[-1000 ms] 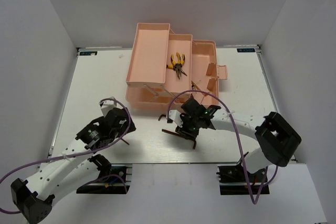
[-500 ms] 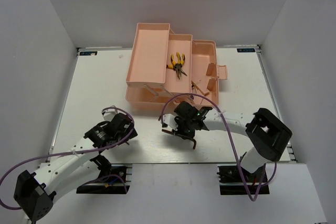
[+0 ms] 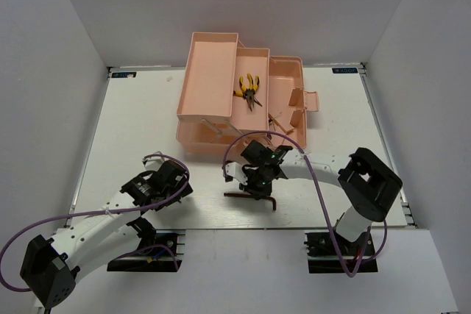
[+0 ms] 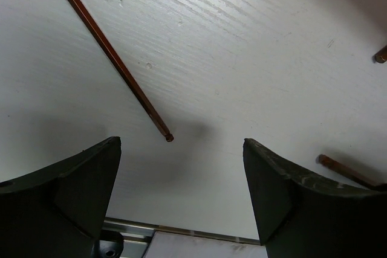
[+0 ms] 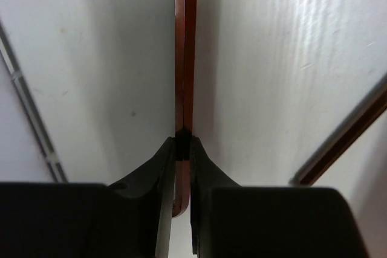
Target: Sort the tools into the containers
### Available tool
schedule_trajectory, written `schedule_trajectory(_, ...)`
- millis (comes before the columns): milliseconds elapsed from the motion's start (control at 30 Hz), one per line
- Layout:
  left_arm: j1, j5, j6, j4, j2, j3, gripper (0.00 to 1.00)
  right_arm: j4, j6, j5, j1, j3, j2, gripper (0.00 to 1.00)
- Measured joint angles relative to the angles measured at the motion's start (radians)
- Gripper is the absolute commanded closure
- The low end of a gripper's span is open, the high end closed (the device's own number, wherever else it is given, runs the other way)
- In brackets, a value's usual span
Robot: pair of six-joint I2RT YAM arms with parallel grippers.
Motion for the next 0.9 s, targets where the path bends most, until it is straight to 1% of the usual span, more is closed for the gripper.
schedule_trajectory(133,0.000,0.002,-0.016,0.000,0.000,-0.004,0.09,-0.089,-0.005,-0.027,0.000,0.003,-0.043,1.00)
schedule_trajectory(233,0.004,0.002,-0.025,0.000,0.014,-0.010,0.11,-0.171,-0.012,-0.052,-0.001,0.051,-0.108,1.00)
schedule_trajectory(400,0.008,0.003,-0.032,0.006,0.072,-0.009,0.13,-0.241,-0.023,-0.090,-0.014,0.261,-0.170,1.00)
schedule_trajectory(533,0.008,0.003,-0.034,0.007,0.093,-0.008,0.14,-0.269,-0.008,-0.108,-0.033,0.460,-0.175,1.00)
schedule_trajectory(600,0.008,0.002,-0.037,0.007,0.094,-0.007,0.16,-0.279,0.021,-0.105,-0.041,0.557,-0.156,1.00)
schedule_trajectory(633,0.008,0.001,-0.040,0.006,0.095,-0.006,0.16,-0.276,0.035,-0.101,-0.049,0.651,-0.122,1.00)
schedule_trajectory(733,0.008,-0.002,-0.043,-0.007,0.101,-0.003,0.16,-0.244,0.103,-0.069,-0.072,0.866,-0.015,1.00)
schedule_trajectory(900,0.008,-0.008,-0.067,-0.042,0.101,0.013,0.17,-0.158,0.245,0.002,-0.125,1.150,0.175,1.00)
